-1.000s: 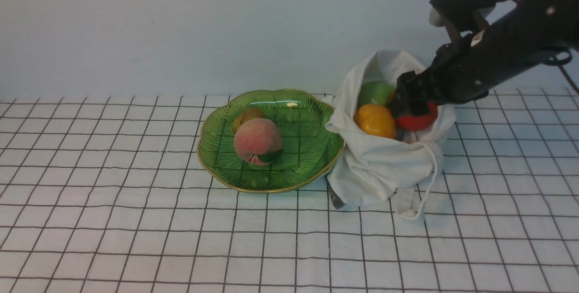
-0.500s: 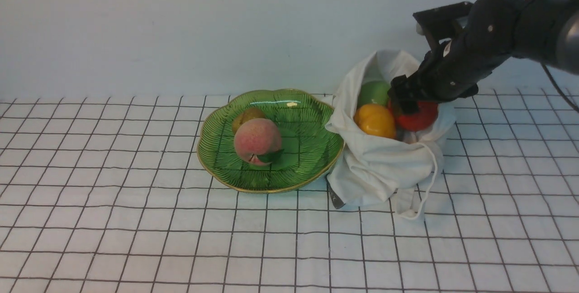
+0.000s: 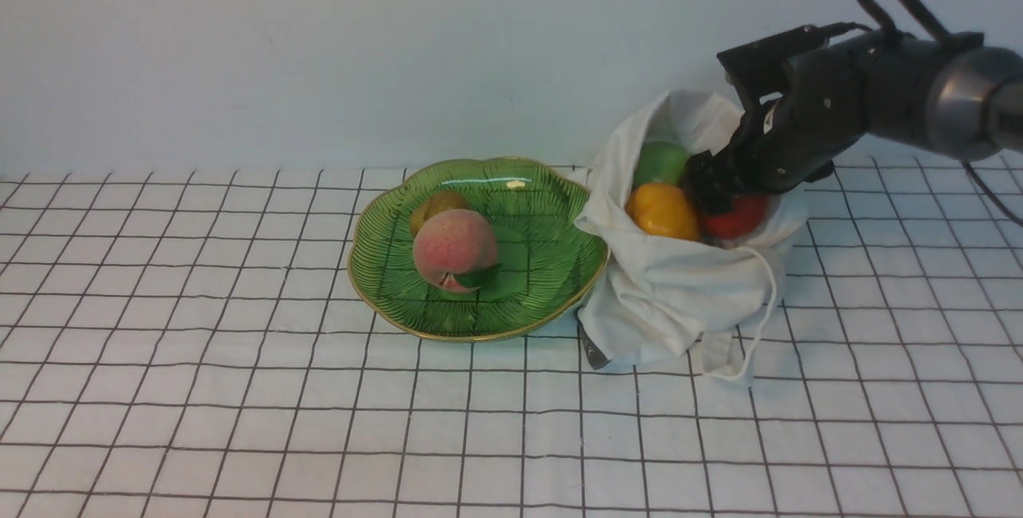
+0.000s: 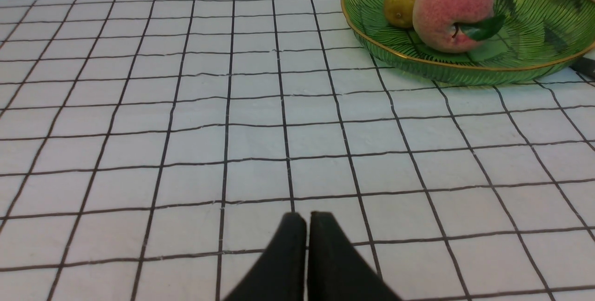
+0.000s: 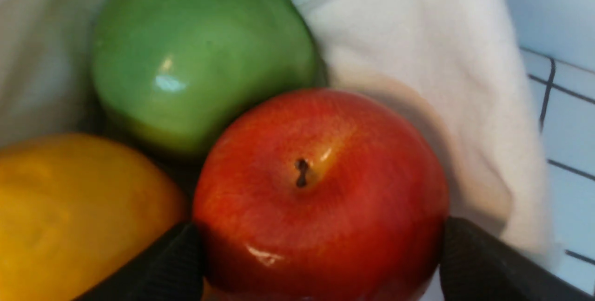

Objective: Take the fruit out of the bag on the white checkered tablecloth and place them on the plate.
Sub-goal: 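Reach into the cloth bag and grasp a fruit inside it with the right gripper, then move the fruit from the bag and place it onto the plate with the right gripper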

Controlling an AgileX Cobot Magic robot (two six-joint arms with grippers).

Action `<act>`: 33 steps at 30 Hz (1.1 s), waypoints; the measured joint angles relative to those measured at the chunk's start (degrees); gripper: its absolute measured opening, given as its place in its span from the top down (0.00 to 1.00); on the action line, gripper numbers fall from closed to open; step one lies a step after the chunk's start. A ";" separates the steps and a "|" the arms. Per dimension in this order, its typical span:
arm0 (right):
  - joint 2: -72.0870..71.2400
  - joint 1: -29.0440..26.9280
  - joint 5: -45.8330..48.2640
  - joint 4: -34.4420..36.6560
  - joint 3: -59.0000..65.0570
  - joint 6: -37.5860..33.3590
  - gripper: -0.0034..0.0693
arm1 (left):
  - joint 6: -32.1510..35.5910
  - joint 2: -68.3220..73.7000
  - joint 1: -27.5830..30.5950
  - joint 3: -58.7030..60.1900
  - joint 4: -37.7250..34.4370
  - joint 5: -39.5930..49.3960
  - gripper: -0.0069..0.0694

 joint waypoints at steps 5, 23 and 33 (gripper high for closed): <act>0.33 0.00 -0.18 0.00 -0.08 0.00 0.14 | 0.00 0.00 0.00 0.00 0.00 0.00 0.92; -11.83 0.00 3.07 -0.48 -0.15 0.00 0.19 | 0.00 0.00 0.00 0.00 0.00 0.00 0.92; -19.06 4.90 3.18 15.81 -0.17 -4.24 0.20 | 0.00 0.00 0.00 0.00 0.00 0.00 0.92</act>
